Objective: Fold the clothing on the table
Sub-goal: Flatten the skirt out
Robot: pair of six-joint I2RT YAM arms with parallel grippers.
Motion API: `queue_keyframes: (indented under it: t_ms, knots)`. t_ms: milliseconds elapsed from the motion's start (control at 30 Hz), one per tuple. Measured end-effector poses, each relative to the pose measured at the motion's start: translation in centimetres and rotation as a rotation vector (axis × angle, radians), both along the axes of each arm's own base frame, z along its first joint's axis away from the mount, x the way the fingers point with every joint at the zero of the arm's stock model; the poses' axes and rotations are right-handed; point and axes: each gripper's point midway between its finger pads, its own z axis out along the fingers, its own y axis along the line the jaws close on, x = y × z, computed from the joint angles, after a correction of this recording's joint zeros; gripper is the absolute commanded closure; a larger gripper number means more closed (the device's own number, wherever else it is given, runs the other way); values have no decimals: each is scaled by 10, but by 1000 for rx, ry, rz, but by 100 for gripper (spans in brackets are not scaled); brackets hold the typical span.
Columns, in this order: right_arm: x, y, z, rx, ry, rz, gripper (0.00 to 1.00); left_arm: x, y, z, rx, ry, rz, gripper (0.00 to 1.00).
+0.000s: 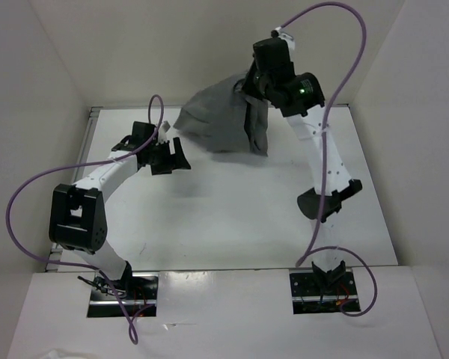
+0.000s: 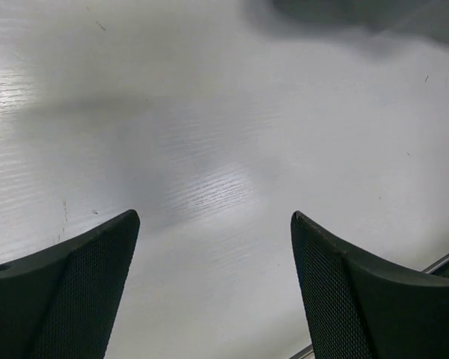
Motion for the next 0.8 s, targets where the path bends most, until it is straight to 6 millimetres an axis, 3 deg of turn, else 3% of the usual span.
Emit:
queue_keyframes:
  t_ms: [67,100,167,233,333,400,433,500,600,667,800]
  knots:
    - [-17,-19,4,-24,19,-44,100,0,0,0,-3,0,1,11]
    - [-26,-29,-4,-50,54,-73,100,0,-1,0,-8,0,-3,11]
    - [-40,-48,-42,-120,154,-132,100,-1,-3,0,-21,0,-11,11]
    - [-54,-64,-103,-203,290,-167,100,-3,-5,-1,-33,4,-21,11]
    - [-88,-92,-220,-303,568,-189,100,-4,-8,-1,-47,6,-32,11]
    - [-111,-115,-273,-319,722,-216,100,-5,-9,-2,-51,11,-36,11]
    - [-119,-124,-286,-317,772,-229,100,-5,-9,-3,-52,14,-37,11]
    - [-120,-128,-292,-274,799,-232,100,-5,-9,-5,-53,20,-38,11]
    - [-97,-98,-274,-179,712,-154,100,-5,-8,-5,-55,24,-32,11]
    - [-78,-60,-254,-118,634,-54,100,-4,-4,-5,-59,28,-16,11]
    - [-38,35,-203,20,470,196,100,2,14,-3,-62,31,42,11]
